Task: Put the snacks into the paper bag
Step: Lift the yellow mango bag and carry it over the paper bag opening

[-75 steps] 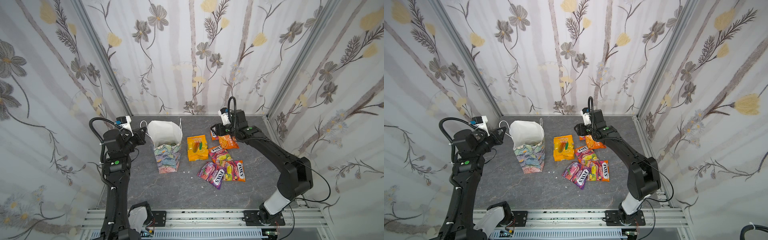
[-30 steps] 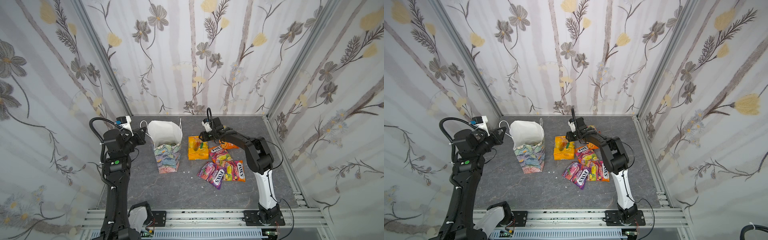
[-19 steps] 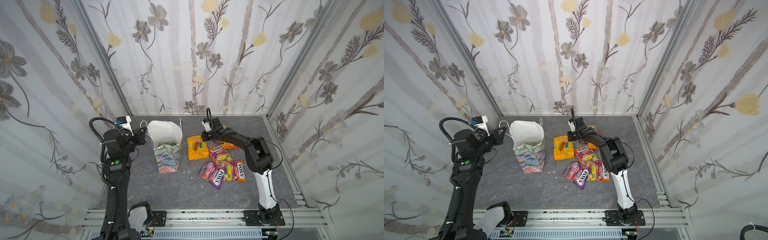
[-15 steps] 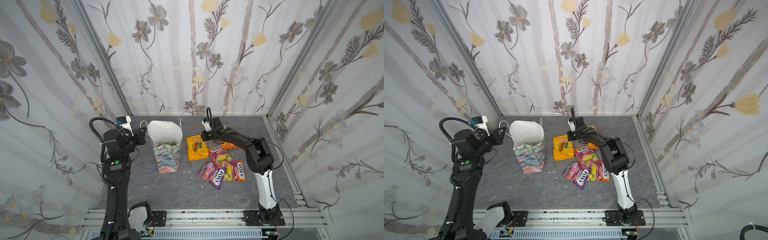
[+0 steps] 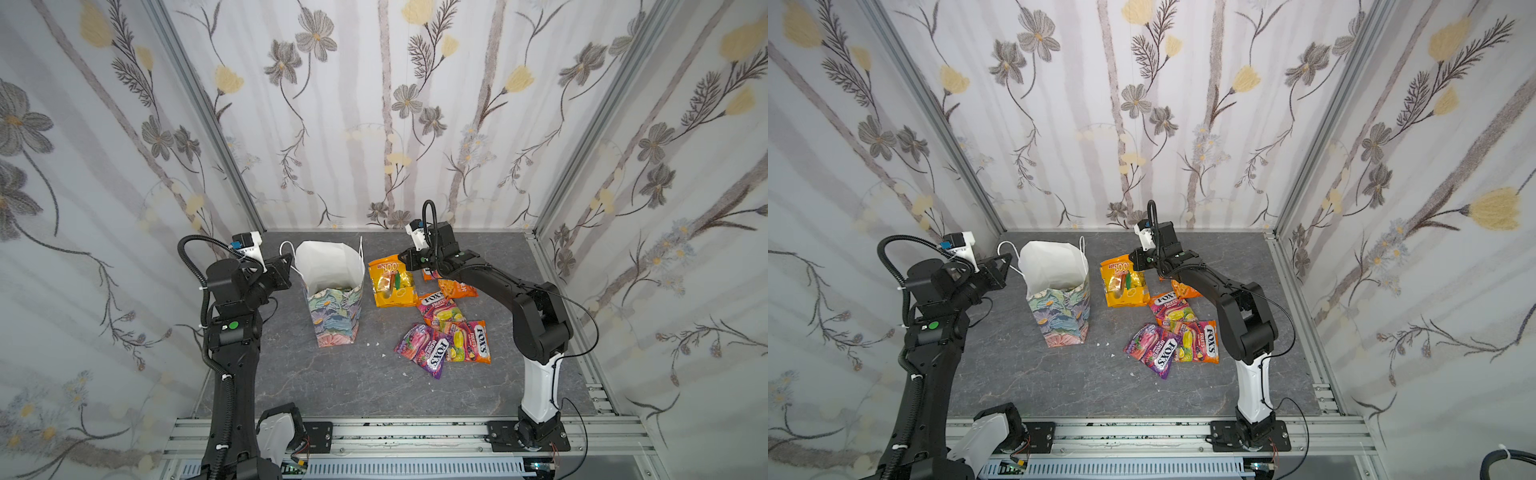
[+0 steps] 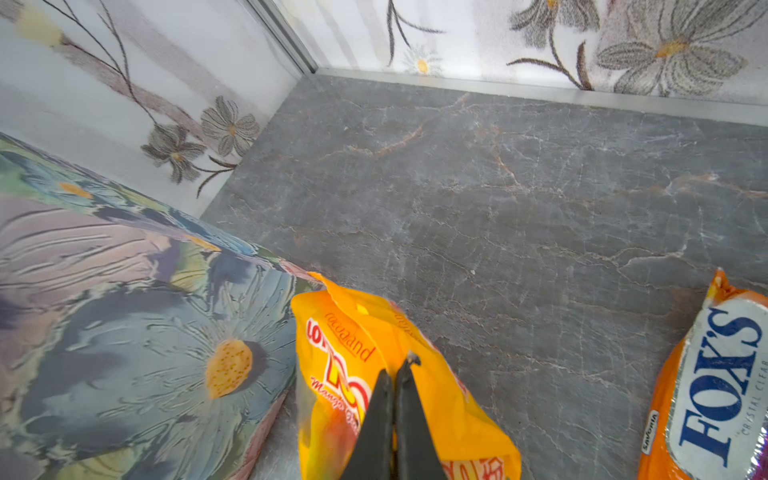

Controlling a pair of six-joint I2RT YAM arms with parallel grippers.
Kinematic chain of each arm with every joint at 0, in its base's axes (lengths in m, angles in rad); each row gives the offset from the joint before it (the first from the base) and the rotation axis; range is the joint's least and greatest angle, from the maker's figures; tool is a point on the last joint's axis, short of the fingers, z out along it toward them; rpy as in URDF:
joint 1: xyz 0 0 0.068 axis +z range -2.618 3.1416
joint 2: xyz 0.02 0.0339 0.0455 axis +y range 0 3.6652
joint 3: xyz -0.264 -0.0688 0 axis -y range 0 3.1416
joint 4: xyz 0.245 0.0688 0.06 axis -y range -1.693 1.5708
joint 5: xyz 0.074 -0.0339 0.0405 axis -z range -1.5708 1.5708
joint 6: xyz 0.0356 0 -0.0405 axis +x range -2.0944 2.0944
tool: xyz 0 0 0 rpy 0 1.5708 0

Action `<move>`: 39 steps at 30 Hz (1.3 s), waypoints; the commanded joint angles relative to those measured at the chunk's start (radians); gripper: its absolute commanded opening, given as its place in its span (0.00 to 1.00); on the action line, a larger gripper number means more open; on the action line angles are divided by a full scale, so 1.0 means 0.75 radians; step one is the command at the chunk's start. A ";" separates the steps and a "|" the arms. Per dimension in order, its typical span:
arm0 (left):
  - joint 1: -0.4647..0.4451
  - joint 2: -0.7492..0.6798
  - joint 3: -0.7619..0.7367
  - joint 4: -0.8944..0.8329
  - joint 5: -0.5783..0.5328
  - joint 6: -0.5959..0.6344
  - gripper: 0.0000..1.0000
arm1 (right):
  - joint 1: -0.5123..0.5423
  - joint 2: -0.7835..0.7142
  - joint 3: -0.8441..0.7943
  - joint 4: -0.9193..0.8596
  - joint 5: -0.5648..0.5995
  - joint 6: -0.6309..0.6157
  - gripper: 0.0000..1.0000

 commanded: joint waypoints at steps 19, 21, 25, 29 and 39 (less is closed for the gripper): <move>0.003 -0.006 0.008 0.025 0.003 0.007 0.00 | 0.049 -0.222 0.180 0.097 0.075 -0.094 0.00; 0.003 -0.009 0.009 0.027 0.001 0.009 0.00 | 0.052 -0.222 0.210 0.090 0.092 -0.096 0.00; 0.002 -0.016 0.005 0.034 0.007 0.005 0.00 | 0.061 -0.219 0.277 0.063 0.113 -0.090 0.00; 0.002 -0.003 0.008 0.031 0.011 0.003 0.00 | 0.071 -0.227 0.326 0.063 0.140 -0.089 0.00; 0.002 0.004 0.004 0.031 0.015 0.001 0.00 | 0.098 -0.182 0.567 0.044 0.149 -0.083 0.00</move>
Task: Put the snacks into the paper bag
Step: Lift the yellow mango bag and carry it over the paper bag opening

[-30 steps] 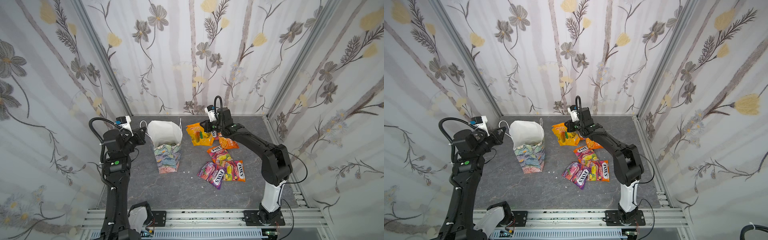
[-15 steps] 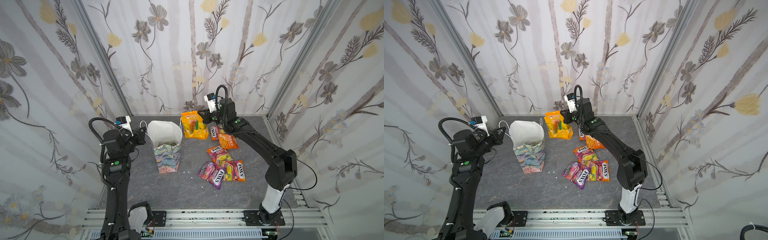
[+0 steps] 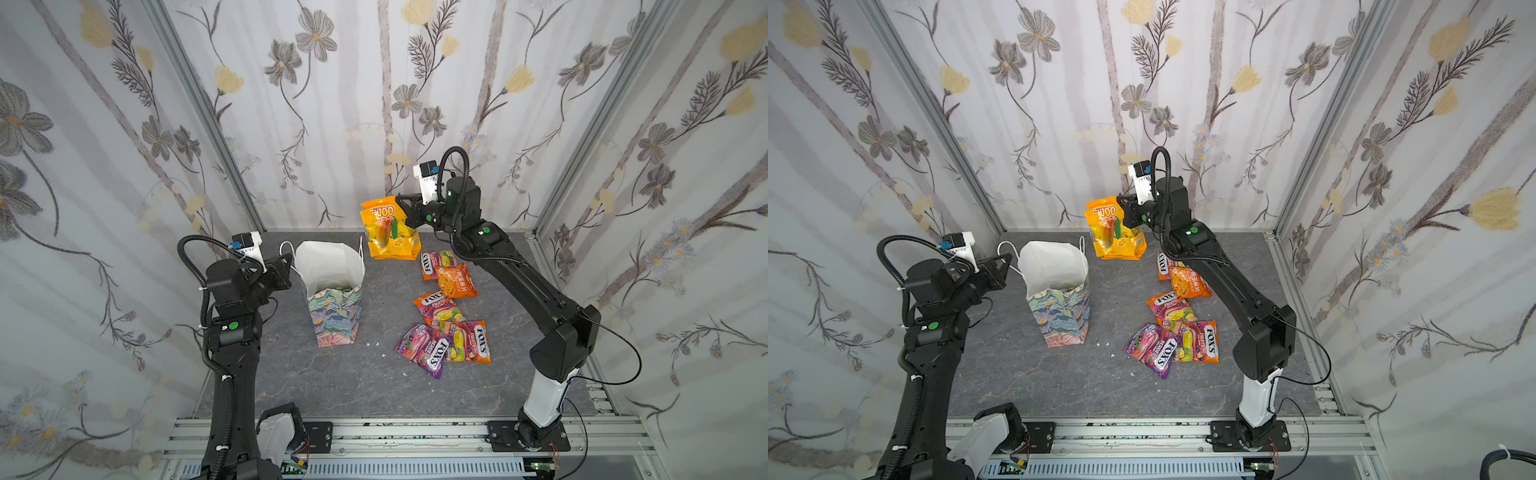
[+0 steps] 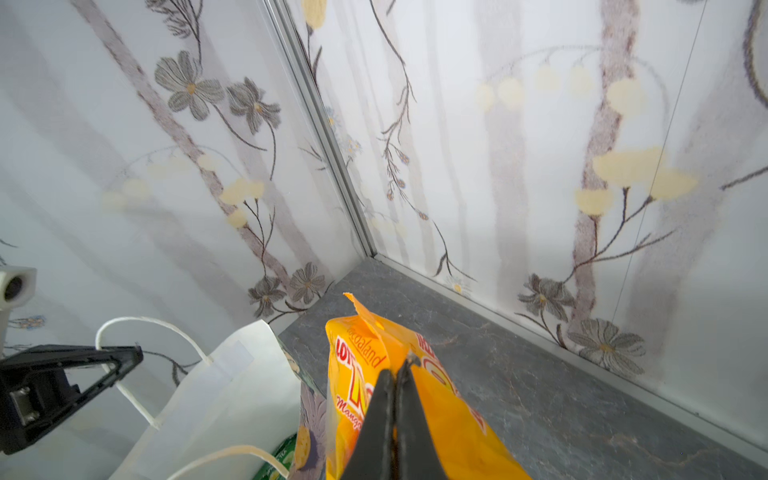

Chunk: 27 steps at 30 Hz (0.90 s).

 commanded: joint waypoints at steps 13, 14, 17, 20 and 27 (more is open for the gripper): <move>0.000 0.002 0.005 0.037 0.024 -0.005 0.00 | 0.094 0.113 0.373 0.151 0.067 -0.012 0.00; 0.001 0.002 0.007 0.037 0.024 -0.005 0.00 | 0.100 0.115 0.385 0.170 0.069 -0.009 0.00; 0.000 0.001 0.003 0.039 0.025 -0.005 0.00 | 0.129 0.133 0.428 0.214 0.069 -0.005 0.00; 0.001 0.000 0.003 0.038 0.027 -0.005 0.00 | 0.162 0.181 0.533 0.204 0.052 -0.006 0.00; 0.000 0.002 0.003 0.039 0.030 -0.007 0.00 | 0.243 0.212 0.590 0.258 0.040 -0.018 0.00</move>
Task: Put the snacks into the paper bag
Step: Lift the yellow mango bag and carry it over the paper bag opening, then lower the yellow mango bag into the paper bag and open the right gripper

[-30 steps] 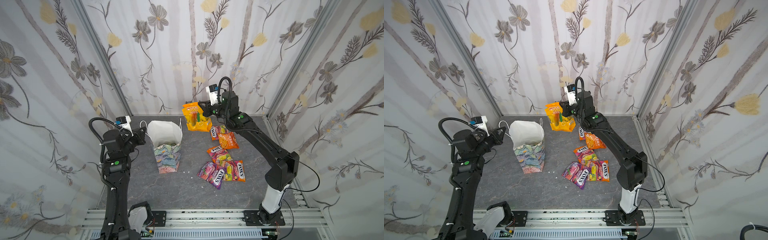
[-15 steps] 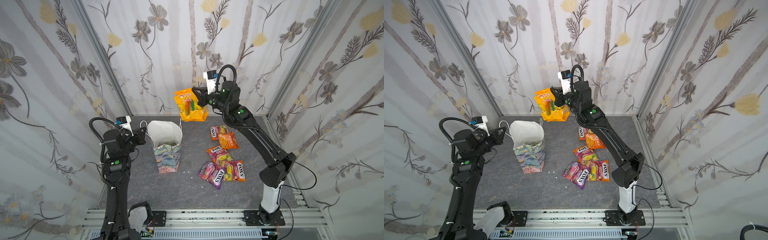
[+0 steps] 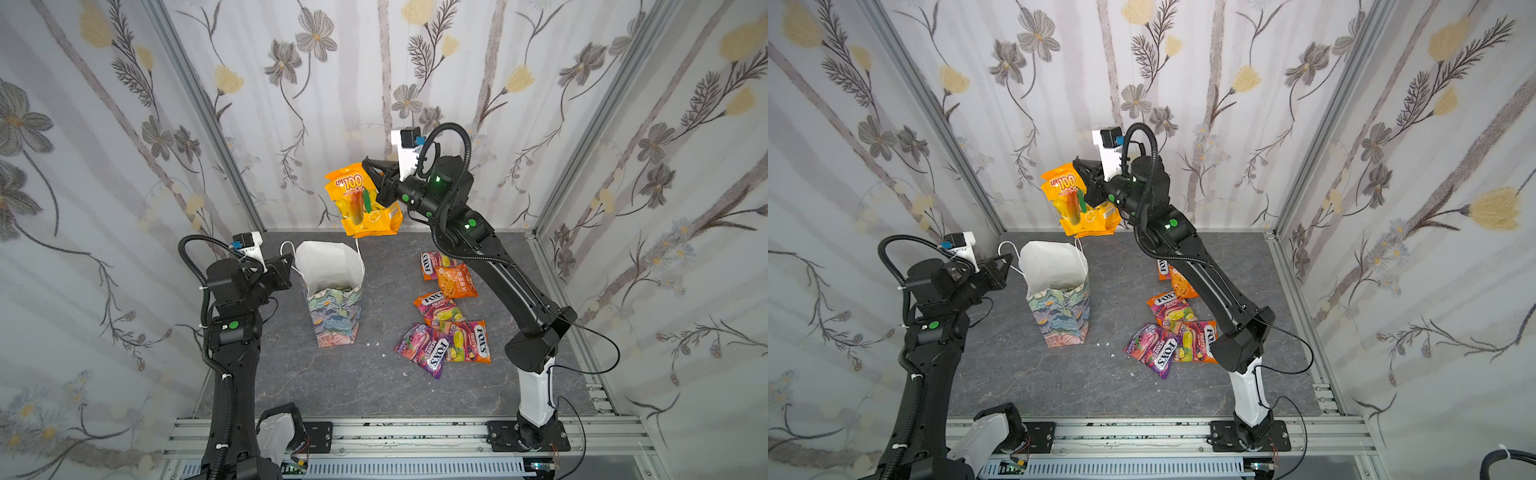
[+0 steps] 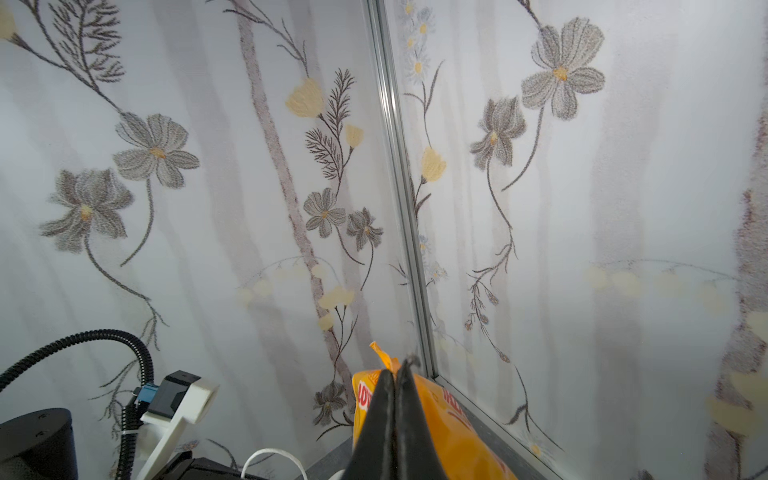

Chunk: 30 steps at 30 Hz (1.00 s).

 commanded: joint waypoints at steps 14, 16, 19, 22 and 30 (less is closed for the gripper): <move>0.000 -0.009 0.003 0.039 0.013 -0.002 0.00 | 0.183 0.060 0.067 0.100 0.158 -0.169 0.00; 0.000 -0.011 0.002 0.037 0.008 0.000 0.00 | 0.200 0.081 0.067 0.073 0.218 -0.185 0.00; 0.000 -0.012 0.003 0.037 0.007 0.001 0.00 | 0.237 0.110 0.068 0.019 0.339 -0.248 0.00; 0.000 -0.011 0.003 0.035 0.003 0.001 0.00 | 0.280 0.131 0.067 -0.034 0.435 -0.294 0.00; 0.000 -0.015 0.003 0.035 -0.001 0.002 0.00 | 0.419 0.200 0.067 -0.061 0.894 -0.479 0.00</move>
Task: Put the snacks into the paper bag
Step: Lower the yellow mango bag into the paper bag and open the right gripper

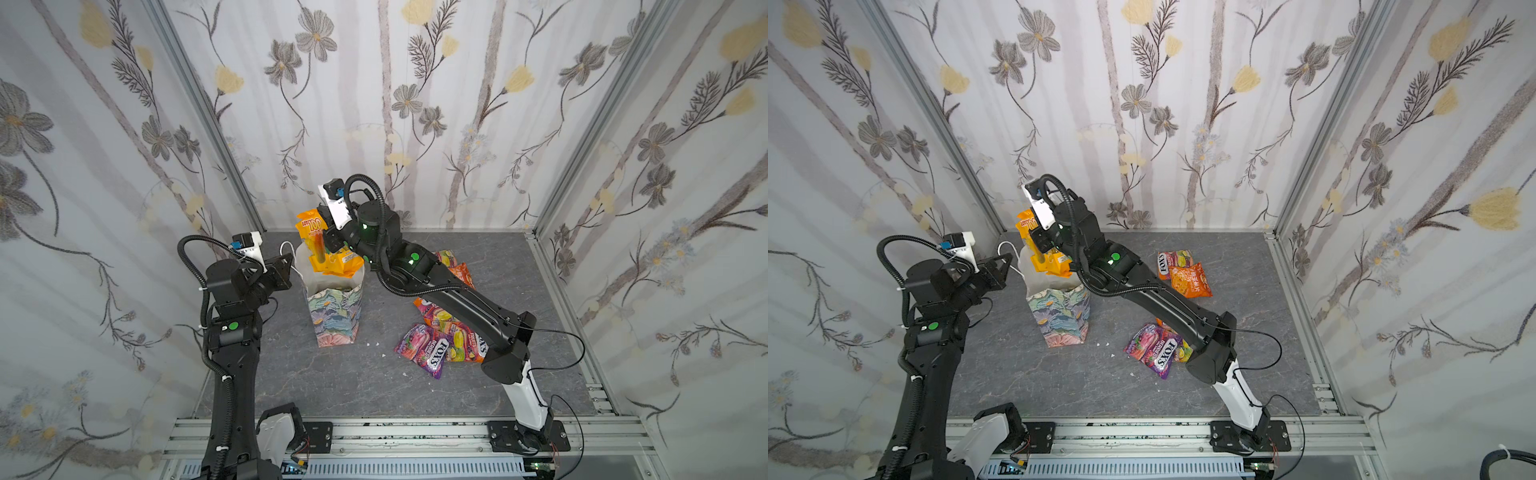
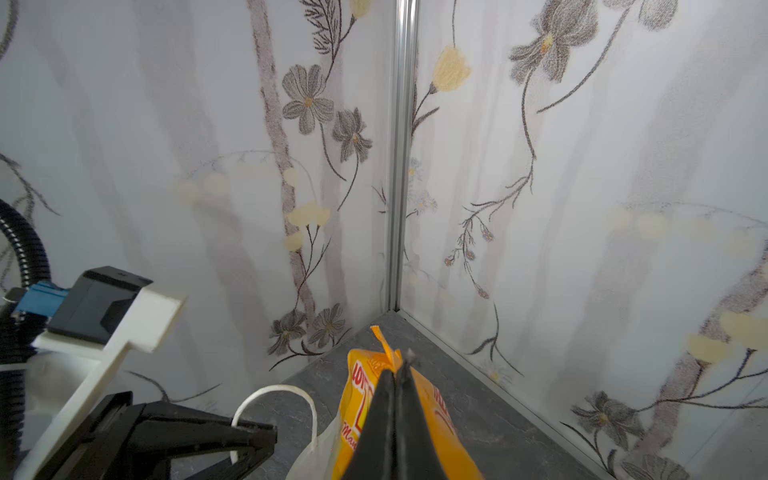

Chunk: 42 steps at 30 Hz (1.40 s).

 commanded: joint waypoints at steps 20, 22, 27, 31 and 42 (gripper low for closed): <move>0.002 -0.007 0.002 0.038 0.009 0.002 0.00 | 0.100 0.143 0.014 0.169 0.694 -0.413 0.00; 0.001 -0.007 0.001 0.036 0.007 0.001 0.00 | 0.104 0.166 0.014 0.169 0.707 -0.425 0.00; 0.001 -0.008 0.003 0.037 0.007 0.002 0.00 | 0.106 0.174 0.014 0.140 0.668 -0.393 0.00; 0.001 -0.008 0.003 0.037 0.008 0.002 0.00 | 0.112 0.152 0.014 0.140 0.610 -0.377 0.00; 0.001 -0.005 0.003 0.035 0.001 0.002 0.00 | 0.113 0.120 0.014 0.165 0.539 -0.405 0.00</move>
